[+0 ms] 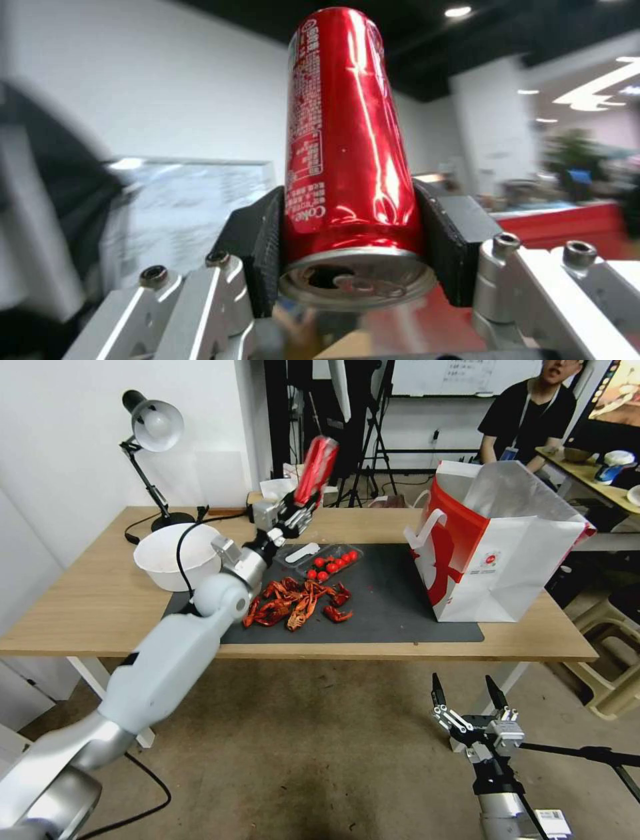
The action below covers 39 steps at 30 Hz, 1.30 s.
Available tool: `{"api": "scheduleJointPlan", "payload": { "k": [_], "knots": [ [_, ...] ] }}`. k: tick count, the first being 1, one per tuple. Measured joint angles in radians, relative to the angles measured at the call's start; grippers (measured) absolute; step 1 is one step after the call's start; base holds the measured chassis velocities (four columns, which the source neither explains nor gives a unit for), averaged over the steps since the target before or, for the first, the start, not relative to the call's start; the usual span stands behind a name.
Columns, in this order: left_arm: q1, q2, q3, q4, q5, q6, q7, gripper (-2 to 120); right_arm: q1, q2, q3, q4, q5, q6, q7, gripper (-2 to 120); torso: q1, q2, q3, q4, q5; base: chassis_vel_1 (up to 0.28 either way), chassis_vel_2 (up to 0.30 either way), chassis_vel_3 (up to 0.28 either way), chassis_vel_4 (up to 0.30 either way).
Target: Pick up the trash from the table and place it into the takeout bag.
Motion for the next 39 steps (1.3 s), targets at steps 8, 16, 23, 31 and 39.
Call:
{"api": "scheduleJointPlan", "payload": {
  "k": [8,16,23,31,39],
  "knots": [
    [-0.09,-0.039,0.053,0.06,-0.008,-0.007,0.214,44,-0.007,0.004,0.009,0.003,0.003,0.006,0.0,100,0.0,0.0,0.0,0.0002,0.0,0.0,0.0,0.0,0.0],
    [-0.163,-0.094,0.101,0.129,-0.013,0.011,0.238,44,-0.017,0.006,0.023,0.004,0.011,0.016,0.0,100,0.0,0.0,0.0,0.0003,-0.0002,0.0,0.0,0.0,0.0],
    [-0.229,-0.155,0.156,0.19,-0.013,0.016,0.243,43,-0.02,0.004,0.03,0.008,0.016,0.017,-0.001,100,0.0,0.0,0.0,0.0002,0.0001,0.0,0.0,0.0,0.0],
    [-0.329,-0.262,0.249,0.305,-0.01,0.016,0.243,43,-0.024,0.013,0.034,0.008,0.018,0.026,-0.003,100,0.0,0.0,0.0,0.0001,-0.0001,0.0,0.0,0.0,0.0],
    [-0.405,-0.374,0.298,0.429,-0.005,0.006,0.242,43,-0.026,0.024,0.032,0.001,0.018,0.039,-0.006,100,0.0,0.0,0.0,0.0002,0.0001,0.0,0.0,0.0,0.0]
  ]
}}
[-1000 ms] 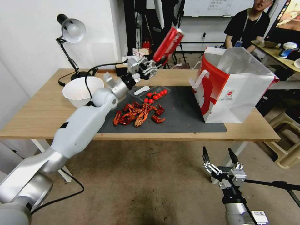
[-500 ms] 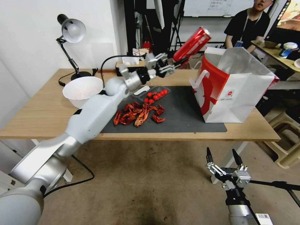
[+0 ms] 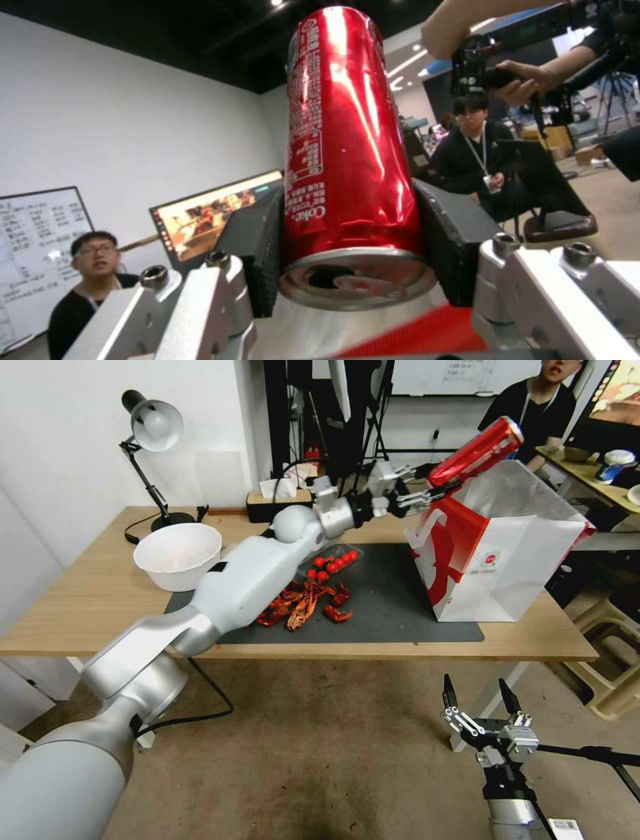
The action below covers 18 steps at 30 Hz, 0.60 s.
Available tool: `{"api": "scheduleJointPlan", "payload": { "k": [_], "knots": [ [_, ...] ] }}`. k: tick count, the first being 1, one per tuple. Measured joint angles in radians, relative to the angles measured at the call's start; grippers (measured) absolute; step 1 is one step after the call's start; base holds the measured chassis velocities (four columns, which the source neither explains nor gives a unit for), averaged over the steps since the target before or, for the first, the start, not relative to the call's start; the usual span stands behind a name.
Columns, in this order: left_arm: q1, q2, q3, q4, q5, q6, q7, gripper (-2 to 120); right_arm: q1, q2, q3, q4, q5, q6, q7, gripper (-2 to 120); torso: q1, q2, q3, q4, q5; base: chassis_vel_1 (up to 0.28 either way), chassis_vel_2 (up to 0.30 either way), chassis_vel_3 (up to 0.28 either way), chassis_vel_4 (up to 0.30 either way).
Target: Pick up the trash from the table and place it into the takeout bag.
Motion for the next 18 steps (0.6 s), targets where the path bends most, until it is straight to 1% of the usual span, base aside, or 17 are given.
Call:
{"api": "scheduleJointPlan", "payload": {
  "k": [2,3,6,7,9,11,16,18],
  "knots": [
    [-0.03,-0.042,0.018,0.045,0.003,-0.004,0.0,43,-0.002,0.0,0.001,-0.003,0.0,0.005,0.0,100,0.0,0.0,0.0,-0.0001,0.0,0.0,0.0,0.0,0.0],
    [-0.03,-0.042,0.018,0.045,0.003,-0.004,0.0,43,-0.002,0.0,0.001,-0.003,0.0,0.005,0.0,100,0.0,0.0,0.0,-0.0001,0.0,0.0,0.0,0.0,0.0],
    [-0.058,-0.08,0.034,0.086,0.014,-0.009,0.0,43,-0.006,0.006,0.006,-0.003,0.001,0.009,-0.006,100,0.0,0.0,0.0,0.0,0.0001,0.0,0.0,0.0,0.0],
    [-0.058,-0.08,0.034,0.086,0.014,-0.009,0.0,43,-0.006,0.006,0.006,-0.003,0.001,0.009,-0.006,100,0.0,0.0,0.0,0.0,0.0001,0.0,0.0,0.0,0.0],
    [-0.079,-0.111,0.043,0.121,0.02,-0.013,-0.003,43,-0.009,0.007,0.009,-0.003,0.004,0.013,-0.009,100,0.0,0.0,0.0,0.0001,-0.0002,0.0,0.0,0.0,0.0],
    [-0.095,-0.132,0.049,0.152,0.032,-0.017,-0.004,43,-0.011,0.008,0.011,-0.003,0.006,0.017,-0.011,100,0.0,0.0,0.0,-0.0004,-0.0001,0.0,0.0,0.0,0.0],
    [-0.108,-0.137,0.055,0.182,0.049,-0.019,-0.007,43,-0.012,0.009,0.012,-0.003,0.008,0.02,-0.011,100,0.0,0.0,0.0,0.0,-0.0001,0.0,0.0,0.0,0.0],
    [-0.113,-0.136,0.06,0.195,0.072,-0.017,-0.019,43,-0.012,0.01,0.013,-0.003,0.01,0.022,-0.011,100,0.0,0.0,0.0,0.0004,-0.0003,0.0,0.0,0.0,0.0]
  ]
}}
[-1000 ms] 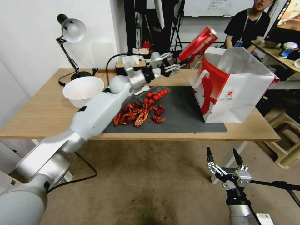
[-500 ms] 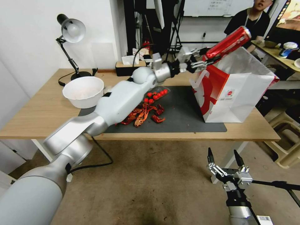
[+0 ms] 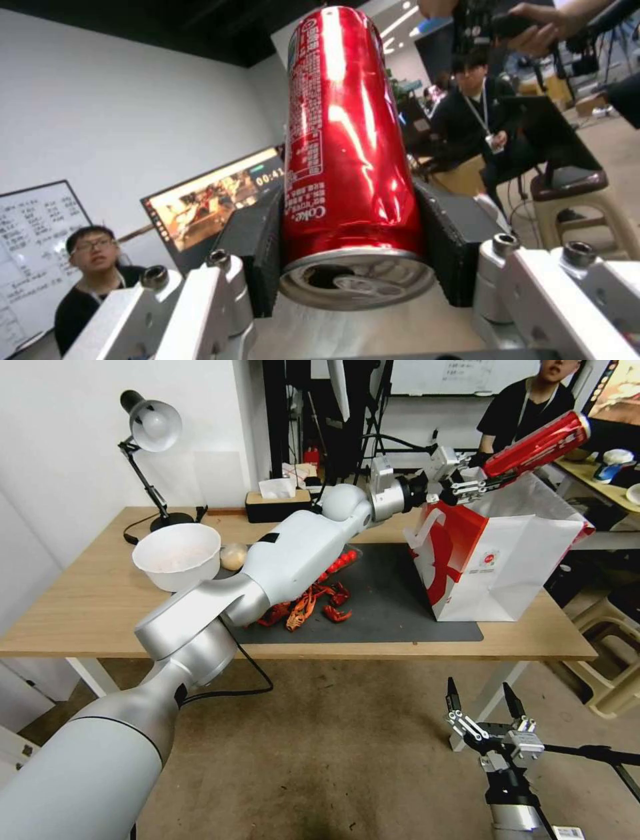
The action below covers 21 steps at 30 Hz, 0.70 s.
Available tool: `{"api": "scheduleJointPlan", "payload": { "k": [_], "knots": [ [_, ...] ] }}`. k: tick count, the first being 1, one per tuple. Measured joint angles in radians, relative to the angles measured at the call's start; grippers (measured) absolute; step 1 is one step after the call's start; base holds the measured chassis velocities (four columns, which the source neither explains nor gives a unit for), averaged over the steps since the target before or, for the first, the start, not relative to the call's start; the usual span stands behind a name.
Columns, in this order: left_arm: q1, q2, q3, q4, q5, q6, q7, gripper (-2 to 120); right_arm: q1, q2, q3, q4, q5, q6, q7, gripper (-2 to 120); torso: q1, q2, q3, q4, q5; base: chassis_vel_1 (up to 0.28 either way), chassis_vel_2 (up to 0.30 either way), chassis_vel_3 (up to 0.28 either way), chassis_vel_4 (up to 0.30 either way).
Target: Pick up the trash from the table and place it into the takeout bag.
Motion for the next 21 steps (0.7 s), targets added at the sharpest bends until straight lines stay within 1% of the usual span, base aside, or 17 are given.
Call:
{"api": "scheduleJointPlan", "payload": {
  "k": [1,5,6,9,10,11,13,14,15,16,18,19,20,21],
  "knots": [
    [0.0,0.0,0.0,0.0,0.0,0.0,0.0,43,0.0,0.0,0.0,0.0,0.0,0.0,0.0,100,0.0,0.0,0.0,0.0,0.0,0.0,0.0,0.0,0.0],
    [0.0,0.001,0.012,-0.005,0.008,0.005,-0.007,63,0.0,-0.004,0.003,-0.006,0.004,0.004,-0.001,100,0.0,0.0,0.0,-0.0004,0.0,0.0,0.0,0.0,0.0],
    [0.0,0.001,0.012,-0.005,0.008,0.005,-0.007,63,0.0,-0.004,0.003,-0.006,0.004,0.004,-0.001,100,0.0,0.0,0.0,-0.0004,0.0,0.0,0.0,0.0,0.0],
    [0.004,0.002,0.015,-0.01,0.008,0.006,-0.024,77,0.002,-0.006,0.005,-0.006,0.008,0.004,-0.002,100,0.0,0.0,0.0,-0.0003,0.0,0.0,0.0,0.0,0.0],
    [0.004,0.002,0.015,-0.01,0.008,0.006,-0.024,77,0.002,-0.006,0.005,-0.006,0.008,0.004,-0.002,100,0.0,0.0,0.0,-0.0003,0.0,0.0,0.0,0.0,0.0],
    [0.006,0.003,0.015,-0.012,0.007,0.007,-0.029,81,0.002,-0.006,0.005,-0.006,0.01,0.004,-0.002,100,0.0,0.0,0.0,-0.0003,0.0,0.0,0.0,0.0,0.0],
    [0.013,0.003,0.012,-0.021,0.005,0.008,-0.042,92,0.004,-0.007,0.007,-0.006,0.013,0.003,-0.002,100,0.0,0.0,0.0,-0.0003,0.0,0.0,0.0,0.0,0.0],
    [0.013,0.003,0.012,-0.021,0.005,0.008,-0.042,92,0.004,-0.007,0.007,-0.006,0.013,0.003,-0.002,100,0.0,0.0,0.0,-0.0003,0.0,0.0,0.0,0.0,0.0],
    [0.017,0.004,0.011,-0.028,0.004,0.013,-0.045,97,0.004,-0.007,0.007,-0.006,0.014,0.003,-0.002,100,0.0,0.0,0.0,-0.0003,0.0001,0.0,0.0,0.0,0.0],
    [0.021,0.005,0.011,-0.038,0.005,0.023,-0.045,98,0.004,-0.007,0.007,-0.006,0.014,0.003,-0.002,100,0.0,0.0,0.0,-0.0004,0.0,0.0,0.0,0.0,0.0],
    [0.025,0.01,0.011,-0.05,0.007,0.035,-0.049,99,0.004,-0.006,0.007,-0.006,0.014,0.003,-0.002,100,0.0,0.0,0.0,-0.0008,0.0,0.0,0.0,0.0,0.0],
    [0.033,0.024,0.01,-0.071,0.003,0.048,-0.064,99,0.004,-0.006,0.007,-0.006,0.013,0.001,-0.002,100,0.0,0.0,0.0,-0.0007,0.0001,0.0,0.0,0.0,0.0],
    [0.036,0.028,0.01,-0.077,0.001,0.051,-0.07,100,0.004,-0.006,0.006,-0.007,0.013,0.001,-0.002,100,0.0,0.0,0.0,-0.0007,0.0001,0.0,0.0,0.0,0.0],
    [0.045,0.043,0.009,-0.095,-0.005,0.06,-0.101,100,0.005,-0.005,0.005,-0.008,0.011,0.0,-0.002,100,0.0,0.0,0.0,-0.0005,0.0,0.0,0.0,0.0,0.0]
  ]
}}
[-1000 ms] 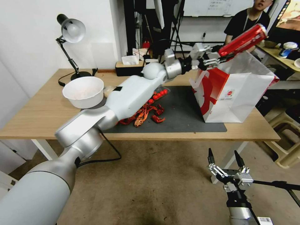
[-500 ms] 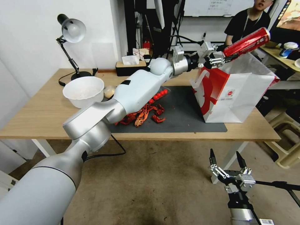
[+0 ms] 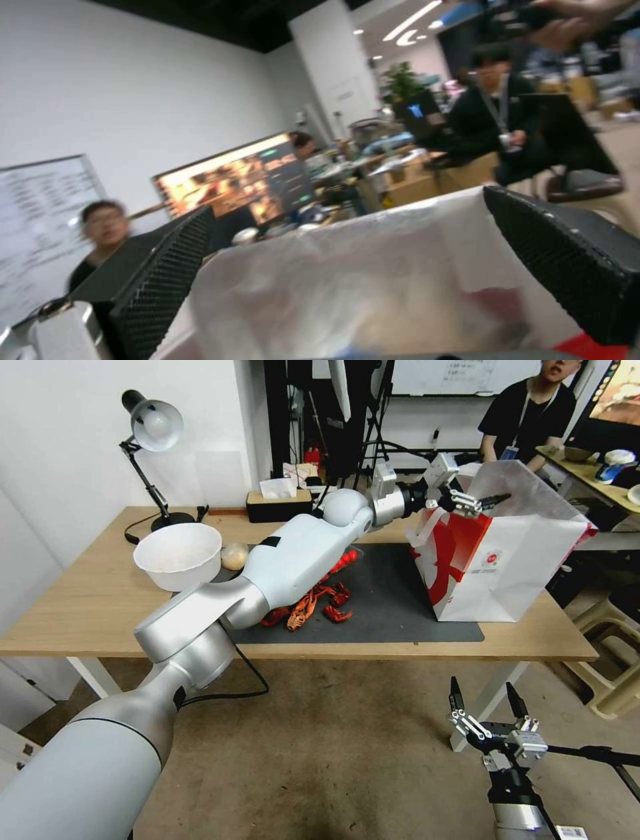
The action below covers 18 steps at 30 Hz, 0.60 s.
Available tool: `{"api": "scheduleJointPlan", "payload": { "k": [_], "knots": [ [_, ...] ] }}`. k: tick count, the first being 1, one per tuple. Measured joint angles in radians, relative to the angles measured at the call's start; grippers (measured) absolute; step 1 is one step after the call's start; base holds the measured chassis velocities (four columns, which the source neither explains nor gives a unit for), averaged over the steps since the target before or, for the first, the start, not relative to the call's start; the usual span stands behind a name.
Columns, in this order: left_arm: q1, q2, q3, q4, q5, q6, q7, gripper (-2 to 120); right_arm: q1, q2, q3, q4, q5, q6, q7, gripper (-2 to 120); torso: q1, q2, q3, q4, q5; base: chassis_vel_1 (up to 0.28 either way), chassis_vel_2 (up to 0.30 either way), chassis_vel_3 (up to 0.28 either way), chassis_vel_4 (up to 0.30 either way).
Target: Pick up the trash from the table and place it into the takeout bag.
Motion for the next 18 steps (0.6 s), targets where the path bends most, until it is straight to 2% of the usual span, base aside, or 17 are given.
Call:
{"api": "scheduleJointPlan", "payload": {
  "k": [1,2,4,5,6,7,8,10,11,14,15,17,18],
  "knots": [
    [0.013,0.023,-0.001,-0.029,-0.003,0.014,-0.061,100,0.001,0.002,-0.002,-0.002,-0.002,0.0,0.0,100,0.0,0.0,0.0,0.0002,0.0,0.0,0.0,0.0,0.0],
    [0.013,0.023,-0.001,-0.029,-0.003,0.014,-0.061,100,0.001,0.002,-0.002,-0.002,-0.002,0.0,0.0,100,0.0,0.0,0.0,0.0002,0.0,0.0,0.0,0.0,0.0],
    [0.046,0.072,0.0,-0.093,-0.003,0.055,-0.182,100,0.0,0.006,-0.005,-0.002,-0.007,0.0,0.0,100,0.0,0.0,0.0,0.0,-0.0001,0.0,0.0,0.0,0.0],
    [0.046,0.072,0.0,-0.093,-0.003,0.055,-0.182,100,0.0,0.006,-0.005,-0.002,-0.007,0.0,0.0,100,0.0,0.0,0.0,0.0,-0.0001,0.0,0.0,0.0,0.0],
    [0.063,0.098,0.0,-0.127,-0.004,0.078,-0.245,100,-0.001,0.008,-0.006,-0.001,-0.009,0.0,0.0,100,0.0,0.0,0.0,0.0,-0.0001,0.0,0.0,0.0,0.0],
    [0.092,0.136,-0.005,-0.185,-0.004,0.112,-0.357,100,-0.002,0.008,-0.008,0.0,-0.011,-0.001,0.0,100,0.0,0.0,0.0,0.0004,-0.0002,0.0,0.0,0.0,0.0],
    [0.092,0.136,-0.005,-0.185,-0.004,0.112,-0.357,100,-0.002,0.008,-0.008,0.0,-0.011,-0.001,0.0,100,0.0,0.0,0.0,0.0004,-0.0002,0.0,0.0,0.0,0.0],
    [0.14,0.177,-0.014,-0.275,0.007,0.152,-0.577,100,0.0,0.008,-0.01,-0.001,-0.012,-0.004,0.0,100,0.0,0.0,0.0,0.0007,-0.0004,0.0,0.0,0.0,0.0],
    [0.14,0.177,-0.014,-0.275,0.007,0.152,-0.577,100,0.0,0.008,-0.01,-0.001,-0.012,-0.004,0.0,100,0.0,0.0,0.0,0.0007,-0.0004,0.0,0.0,0.0,0.0],
    [0.204,0.206,-0.025,-0.383,0.08,0.184,-0.853,100,0.005,0.006,-0.013,-0.004,-0.014,-0.01,0.001,100,0.0,0.0,0.0,-0.0003,-0.0002,0.0,0.0,0.0,0.0],
    [0.204,0.206,-0.025,-0.383,0.08,0.184,-0.853,100,0.005,0.006,-0.013,-0.004,-0.014,-0.01,0.001,100,0.0,0.0,0.0,-0.0003,-0.0002,0.0,0.0,0.0,0.0],
    [0.244,0.22,-0.029,-0.429,0.173,0.192,-0.99,100,0.007,0.003,-0.014,-0.004,-0.015,-0.016,0.002,100,0.0,0.0,0.0,0.0001,-0.0002,0.0,0.0,0.0,0.0],
    [0.244,0.22,-0.029,-0.429,0.173,0.192,-0.99,100,0.007,0.003,-0.014,-0.004,-0.015,-0.016,0.002,100,0.0,0.0,0.0,0.0001,-0.0002,0.0,0.0,0.0,0.0]
  ]
}}
